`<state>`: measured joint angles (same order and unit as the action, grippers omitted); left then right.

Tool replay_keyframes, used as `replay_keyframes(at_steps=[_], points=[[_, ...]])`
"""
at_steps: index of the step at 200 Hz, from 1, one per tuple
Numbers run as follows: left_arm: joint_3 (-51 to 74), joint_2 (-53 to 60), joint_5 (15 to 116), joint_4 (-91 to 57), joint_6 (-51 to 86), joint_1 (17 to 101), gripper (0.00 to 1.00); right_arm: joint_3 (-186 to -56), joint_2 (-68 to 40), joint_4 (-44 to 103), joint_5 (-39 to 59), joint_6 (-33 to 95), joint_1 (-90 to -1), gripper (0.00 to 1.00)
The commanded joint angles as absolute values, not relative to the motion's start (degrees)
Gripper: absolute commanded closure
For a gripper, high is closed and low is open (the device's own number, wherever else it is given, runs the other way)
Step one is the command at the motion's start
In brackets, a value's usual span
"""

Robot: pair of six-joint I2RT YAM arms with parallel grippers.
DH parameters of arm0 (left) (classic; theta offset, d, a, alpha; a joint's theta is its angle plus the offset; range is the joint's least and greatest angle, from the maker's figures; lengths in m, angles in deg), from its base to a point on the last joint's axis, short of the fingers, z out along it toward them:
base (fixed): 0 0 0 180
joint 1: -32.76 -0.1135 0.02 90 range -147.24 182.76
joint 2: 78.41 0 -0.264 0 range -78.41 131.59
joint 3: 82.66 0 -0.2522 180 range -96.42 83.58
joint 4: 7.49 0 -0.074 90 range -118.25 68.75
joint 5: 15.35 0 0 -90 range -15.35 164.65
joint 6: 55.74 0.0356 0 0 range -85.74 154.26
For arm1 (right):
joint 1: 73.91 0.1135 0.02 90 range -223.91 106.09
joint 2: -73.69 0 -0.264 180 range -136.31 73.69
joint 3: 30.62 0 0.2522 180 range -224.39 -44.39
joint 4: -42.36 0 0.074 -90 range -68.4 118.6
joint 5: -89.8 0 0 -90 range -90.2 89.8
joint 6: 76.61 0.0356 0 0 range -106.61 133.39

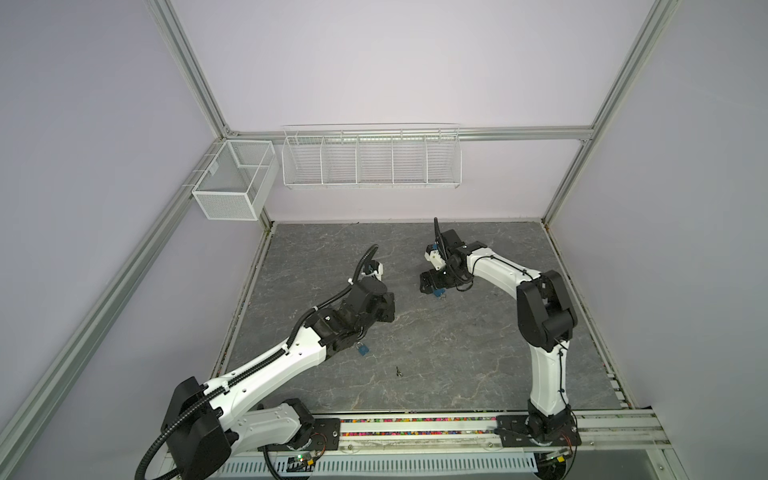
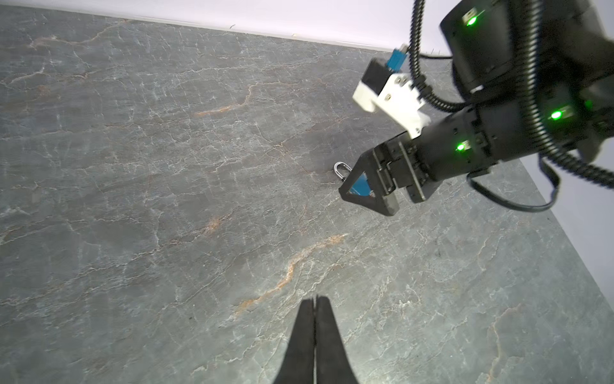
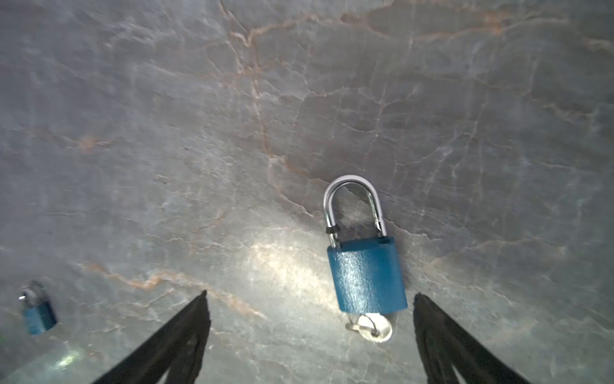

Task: Unlock with the key
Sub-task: 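Lower the right gripper onto the blue padlock on the table and grasp it, then lift the padlock with the right gripper while the left arm draws back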

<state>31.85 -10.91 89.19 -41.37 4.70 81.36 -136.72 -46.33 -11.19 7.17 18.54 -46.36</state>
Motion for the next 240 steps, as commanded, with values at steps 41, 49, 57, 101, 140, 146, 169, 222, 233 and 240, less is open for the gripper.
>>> replay_keyframes(at_steps=[41, 49, 57, 101, 140, 146, 169, 222, 233, 240], points=[[33.81, -10.65, 87.57, -38.84, 0.12, 78.43, 0.90, -138.13, -49.04, -14.16, 1.02, 10.48, -44.25, 0.20], [33.91, -10.61, 87.28, -38.78, -0.16, 77.99, 0.90, -138.19, -49.54, -14.19, 0.38, 9.96, -43.96, 0.21], [34.08, -10.63, 86.59, -38.45, -0.28, 77.56, 0.90, -138.53, -50.22, -14.58, -1.36, 9.90, -43.77, 0.21], [34.91, -10.92, 85.99, -37.87, -0.54, 76.62, 0.90, -141.25, -53.38, -16.33, -6.04, 13.52, -42.82, 0.28], [35.52, -11.40, 86.03, -37.47, -0.63, 76.05, 0.90, -139.82, -53.37, -15.47, -5.76, 20.08, -42.33, 0.40], [35.51, -11.35, 85.92, -37.47, -0.59, 75.92, 0.90, -139.52, -53.40, -15.43, -6.01, 21.47, -42.31, 0.42], [35.47, -11.40, 85.50, -37.43, -0.62, 75.62, 0.91, -138.69, -53.34, -16.14, -7.48, 25.60, -41.92, 0.47], [35.55, -12.78, 85.19, -37.58, -1.31, 75.29, 0.91, -135.19, -50.48, -12.47, -6.32, 27.17, -41.06, 0.60], [35.53, -13.28, 85.26, -37.59, -1.75, 75.21, 0.91, -133.92, -48.56, -10.70, -5.28, 26.82, -40.88, 0.63], [35.64, -13.67, 85.15, -37.68, -2.02, 75.04, 0.91, -132.54, -47.00, -9.31, -4.05, 26.26, -40.83, 0.63]])
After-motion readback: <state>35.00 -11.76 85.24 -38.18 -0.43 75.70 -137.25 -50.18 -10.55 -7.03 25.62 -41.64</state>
